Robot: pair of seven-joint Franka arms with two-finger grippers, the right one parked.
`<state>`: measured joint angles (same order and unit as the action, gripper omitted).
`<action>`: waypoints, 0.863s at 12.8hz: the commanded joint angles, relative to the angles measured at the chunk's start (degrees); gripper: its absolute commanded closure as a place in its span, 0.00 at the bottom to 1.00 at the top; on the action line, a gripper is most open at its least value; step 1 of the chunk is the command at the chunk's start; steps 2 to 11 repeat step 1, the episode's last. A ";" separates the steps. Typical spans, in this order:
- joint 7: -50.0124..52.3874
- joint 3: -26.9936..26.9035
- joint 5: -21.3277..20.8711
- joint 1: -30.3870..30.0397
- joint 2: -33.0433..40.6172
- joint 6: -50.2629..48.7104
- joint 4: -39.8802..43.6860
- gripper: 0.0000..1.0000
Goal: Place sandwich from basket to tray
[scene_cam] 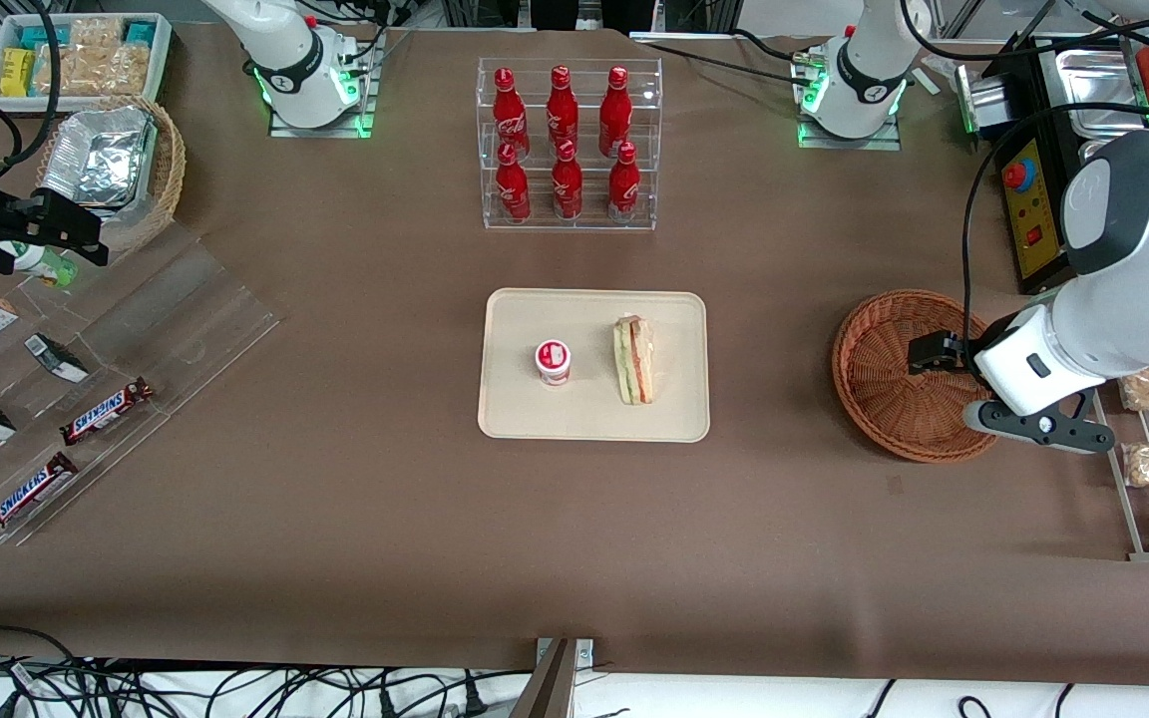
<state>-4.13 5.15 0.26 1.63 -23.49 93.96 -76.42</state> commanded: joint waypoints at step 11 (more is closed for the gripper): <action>-0.79 -0.49 -1.31 0.04 1.08 -0.88 -0.13 0.00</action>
